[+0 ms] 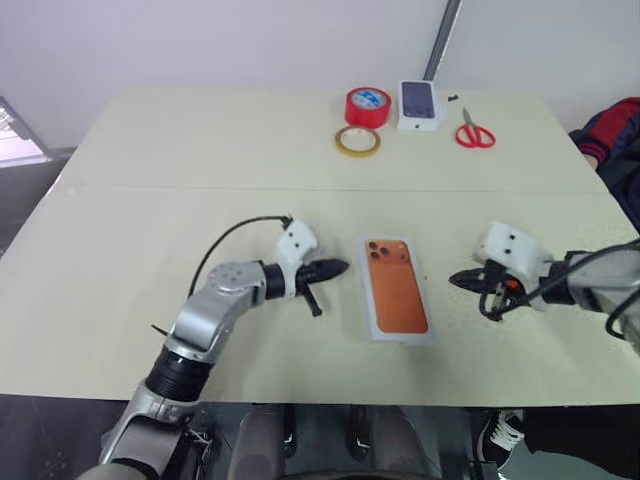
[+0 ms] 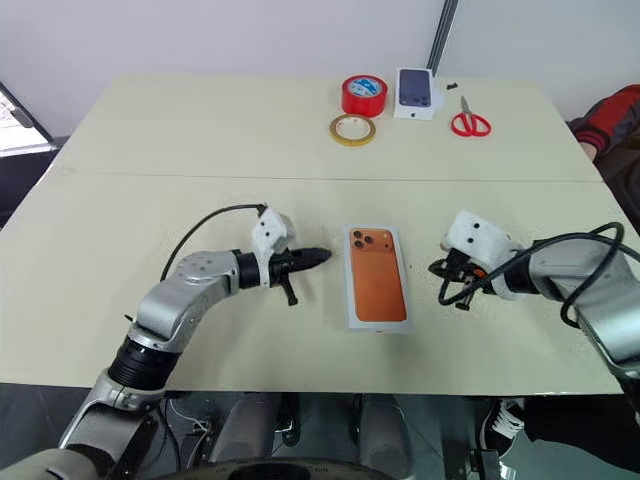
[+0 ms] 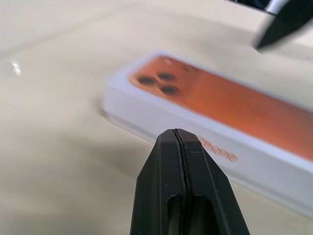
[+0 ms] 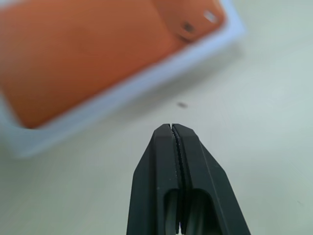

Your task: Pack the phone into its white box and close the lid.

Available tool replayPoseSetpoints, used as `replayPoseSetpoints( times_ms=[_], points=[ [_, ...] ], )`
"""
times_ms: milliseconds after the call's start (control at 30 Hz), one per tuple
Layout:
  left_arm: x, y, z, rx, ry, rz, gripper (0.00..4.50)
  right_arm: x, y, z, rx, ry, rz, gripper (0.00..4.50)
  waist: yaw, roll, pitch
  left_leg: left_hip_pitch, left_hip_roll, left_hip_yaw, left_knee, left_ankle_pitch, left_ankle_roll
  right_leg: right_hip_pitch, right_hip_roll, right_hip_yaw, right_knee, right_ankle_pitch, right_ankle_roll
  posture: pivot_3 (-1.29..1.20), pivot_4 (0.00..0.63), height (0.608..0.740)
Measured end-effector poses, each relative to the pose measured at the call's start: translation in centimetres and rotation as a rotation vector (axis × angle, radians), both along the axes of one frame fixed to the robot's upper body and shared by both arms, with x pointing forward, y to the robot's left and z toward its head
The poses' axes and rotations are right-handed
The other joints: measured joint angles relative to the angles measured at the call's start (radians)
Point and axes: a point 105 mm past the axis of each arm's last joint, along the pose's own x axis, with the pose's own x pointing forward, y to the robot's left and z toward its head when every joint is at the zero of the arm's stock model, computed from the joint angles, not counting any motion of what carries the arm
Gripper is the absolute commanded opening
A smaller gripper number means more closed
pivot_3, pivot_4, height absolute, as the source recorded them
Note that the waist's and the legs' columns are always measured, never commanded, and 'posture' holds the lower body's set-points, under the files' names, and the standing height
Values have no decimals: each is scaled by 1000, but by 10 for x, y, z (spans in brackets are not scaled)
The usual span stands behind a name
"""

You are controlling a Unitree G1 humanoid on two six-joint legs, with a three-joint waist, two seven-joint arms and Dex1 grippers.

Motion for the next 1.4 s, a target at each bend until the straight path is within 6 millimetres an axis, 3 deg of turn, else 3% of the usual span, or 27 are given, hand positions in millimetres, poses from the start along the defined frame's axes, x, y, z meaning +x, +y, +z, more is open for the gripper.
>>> replayPoseSetpoints(
  times_ms=[100, 233, 367, 733, 867, 1000, 1233, 1400],
  points=[
    [3, -12, 9, -11, -27, -19, 0, -15, 15, -9, 35, 38, 59, 13, 0, -1, -1, 1, 0, -1, 0, 0, 0, 2, 0, 0, 0, 0, 0, 0, 150, 736],
    [13, -31, -21, 147, 3, -14, 0, -21, 27, -28, 64, 81, 37, 13, -2, -2, -1, 7, -2, -1, 0, 0, 0, 6, 0, 0, -1, -2, -2, 0, 150, 736],
    [15, -35, -26, 191, -20, -29, 0, -23, 26, -38, 43, 92, 7, 13, -2, -2, -1, 11, 0, -1, -1, 0, 0, 9, 0, 0, -1, -2, -2, 0, 150, 736],
    [16, -30, -27, 203, -47, -16, 0, -17, 23, -35, 56, 58, -20, 13, -4, -3, -2, 13, 0, -2, -2, -1, 0, 12, 0, 0, -2, -3, -2, 0, 150, 736],
    [25, -3, -20, 158, -34, 91, 0, 16, 8, -10, 131, -124, -122, 13, -6, -3, -2, 13, 0, -1, -2, -1, 0, 10, 0, -1, -1, -3, -2, 0, 150, 736],
    [28, 58, -3, 131, -74, 274, 0, 47, -25, 9, 173, -229, -266, 13, -6, -3, -2, 13, 1, -1, -3, -1, 0, 10, 0, 0, -1, -3, -2, 0, 150, 736],
    [-1, 163, -9, 198, -50, 572, 0, 78, -67, 16, 313, -265, -417, 13, -5, -2, -1, 13, 1, 1, -3, -1, 0, 10, -1, 0, -1, -3, -2, 0, 150, 736],
    [-15, 190, -9, 192, -41, 666, 0, 80, -75, 5, 354, -227, -408, 13, -3, -2, -1, 13, 0, 1, -3, -1, -1, 10, -2, 0, -2, -3, -2, 0, 150, 736]
  ],
)
